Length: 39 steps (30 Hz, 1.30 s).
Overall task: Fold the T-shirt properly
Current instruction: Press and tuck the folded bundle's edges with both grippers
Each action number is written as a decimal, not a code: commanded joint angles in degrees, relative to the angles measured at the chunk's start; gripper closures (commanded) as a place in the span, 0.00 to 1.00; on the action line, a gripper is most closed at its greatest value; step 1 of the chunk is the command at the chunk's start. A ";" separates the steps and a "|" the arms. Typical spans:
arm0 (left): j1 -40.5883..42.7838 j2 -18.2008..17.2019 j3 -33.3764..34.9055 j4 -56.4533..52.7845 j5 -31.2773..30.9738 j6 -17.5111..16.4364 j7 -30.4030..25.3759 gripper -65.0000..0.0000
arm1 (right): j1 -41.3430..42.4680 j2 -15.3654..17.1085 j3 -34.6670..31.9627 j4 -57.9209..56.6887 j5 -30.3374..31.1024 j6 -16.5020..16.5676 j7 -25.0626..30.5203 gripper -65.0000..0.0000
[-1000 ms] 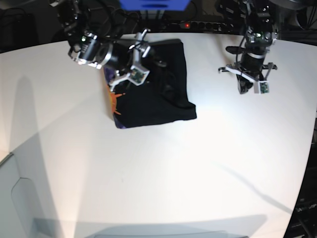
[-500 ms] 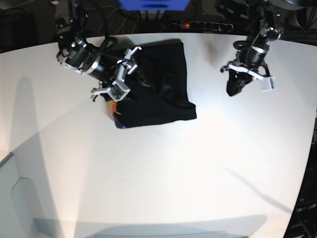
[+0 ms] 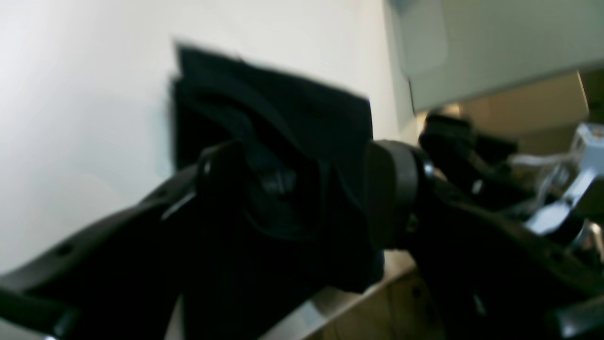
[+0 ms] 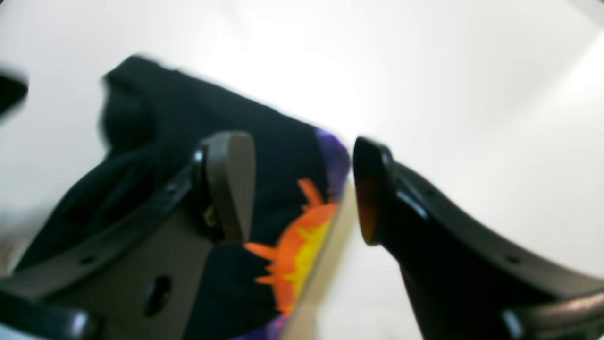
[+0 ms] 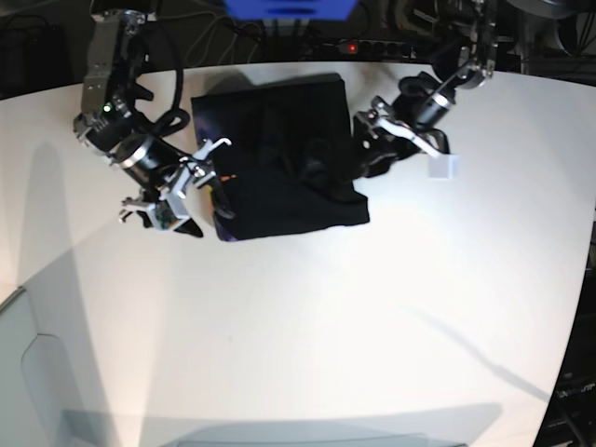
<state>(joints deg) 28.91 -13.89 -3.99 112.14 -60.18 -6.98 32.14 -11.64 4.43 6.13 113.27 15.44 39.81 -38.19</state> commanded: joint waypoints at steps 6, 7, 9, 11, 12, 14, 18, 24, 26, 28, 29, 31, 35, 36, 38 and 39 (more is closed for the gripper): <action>-4.60 -0.40 7.11 -2.38 -1.05 -0.01 -1.06 0.41 | 0.34 0.10 0.51 0.62 1.31 0.19 1.58 0.47; -5.13 -0.40 7.99 -2.82 -1.05 -0.01 -1.06 0.42 | 0.25 0.10 0.51 0.62 1.31 0.19 1.58 0.47; -6.44 -1.01 9.48 -3.70 -0.96 -0.01 -1.06 0.48 | 0.17 0.01 0.51 0.62 1.22 0.19 1.58 0.47; -7.15 -1.71 10.45 -4.49 -0.96 -0.01 -1.06 0.55 | 0.08 0.01 0.51 0.62 1.22 0.19 1.58 0.47; -7.50 -2.07 11.07 -4.75 -0.96 -0.01 -1.06 0.60 | 0.08 0.01 0.51 0.53 1.22 0.19 1.58 0.47; -7.76 -2.42 11.77 -5.19 -0.96 -0.01 -1.06 0.71 | 0.08 0.01 0.51 0.53 1.22 0.19 1.58 0.47; -7.85 -2.59 11.86 -5.98 2.03 -0.01 -1.06 1.00 | -0.01 0.10 0.51 0.53 1.22 0.19 1.58 0.47; -7.32 -3.03 11.86 -5.19 4.93 -0.36 -1.06 1.00 | -0.10 0.10 0.51 0.53 1.22 0.19 1.58 0.47; -7.24 -4.18 11.86 -4.14 5.02 -0.45 -1.06 1.00 | -0.10 0.10 0.51 0.53 1.22 0.19 1.58 0.47; -6.44 -6.02 11.86 -2.91 4.67 -0.53 -1.06 1.00 | -0.10 0.10 0.51 0.53 1.22 0.19 1.58 0.47; -6.00 -7.08 11.86 -1.76 4.67 -0.53 -1.06 1.00 | -0.10 0.10 0.51 0.53 1.22 0.19 1.58 0.47; -5.13 -8.75 11.77 -0.80 5.02 -0.53 -1.06 1.00 | -0.10 0.01 0.51 0.53 1.22 0.19 1.58 0.47; -5.13 -10.86 11.77 -1.24 5.11 -0.09 -1.06 0.99 | -0.10 -0.16 0.33 0.53 1.22 0.19 1.58 0.47; -5.21 -11.03 11.77 -1.85 5.11 -0.09 -1.06 0.99 | -0.19 -0.25 0.15 0.53 1.22 0.19 1.58 0.47; -5.30 -11.03 11.42 -2.47 5.11 -0.01 -1.06 0.98 | -1.33 -0.43 -0.11 0.53 1.22 0.19 1.58 0.47; -4.95 -11.21 11.33 -2.64 5.11 -0.01 -1.06 0.96 | -1.77 -0.69 -1.08 0.53 1.22 0.19 1.58 0.47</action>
<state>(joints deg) 23.99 -24.62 7.68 108.66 -54.46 -6.61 31.94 -13.58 3.92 5.17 112.88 15.38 39.81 -37.93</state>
